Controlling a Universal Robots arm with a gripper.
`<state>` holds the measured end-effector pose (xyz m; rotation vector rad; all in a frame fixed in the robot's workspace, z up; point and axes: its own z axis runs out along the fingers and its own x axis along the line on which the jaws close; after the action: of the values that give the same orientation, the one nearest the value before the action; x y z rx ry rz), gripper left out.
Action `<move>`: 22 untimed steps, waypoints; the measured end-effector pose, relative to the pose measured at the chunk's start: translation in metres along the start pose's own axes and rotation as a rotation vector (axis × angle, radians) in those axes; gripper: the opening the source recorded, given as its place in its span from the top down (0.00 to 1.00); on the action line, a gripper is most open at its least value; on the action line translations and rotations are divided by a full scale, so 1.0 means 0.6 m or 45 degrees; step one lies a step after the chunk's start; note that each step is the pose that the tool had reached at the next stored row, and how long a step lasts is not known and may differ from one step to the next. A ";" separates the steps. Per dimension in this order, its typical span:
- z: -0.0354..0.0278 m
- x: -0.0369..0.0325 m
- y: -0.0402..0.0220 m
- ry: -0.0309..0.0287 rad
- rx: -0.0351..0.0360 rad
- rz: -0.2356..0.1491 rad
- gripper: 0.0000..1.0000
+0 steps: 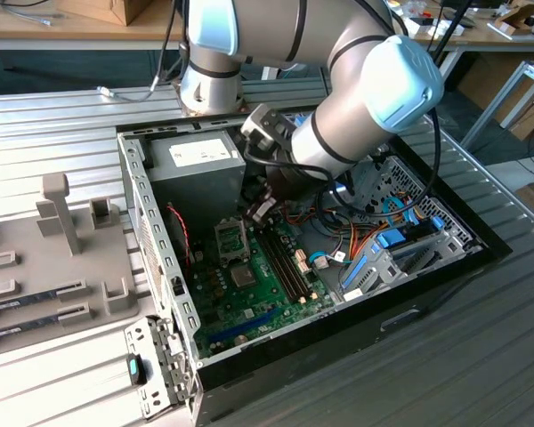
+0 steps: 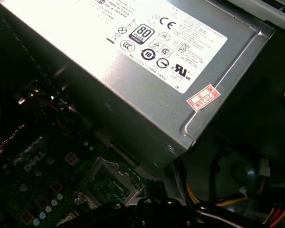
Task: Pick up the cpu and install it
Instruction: 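Close the cpu cover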
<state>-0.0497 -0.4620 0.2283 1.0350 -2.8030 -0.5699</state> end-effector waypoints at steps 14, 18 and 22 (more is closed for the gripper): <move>0.011 -0.002 -0.011 -0.0118 -0.0254 -0.004 0.89; 0.020 -0.007 -0.017 -0.0086 -0.0283 -0.003 0.89; 0.021 -0.009 -0.017 -0.0098 -0.0297 -0.003 0.89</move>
<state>-0.0423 -0.4619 0.2129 1.0342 -2.7951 -0.6067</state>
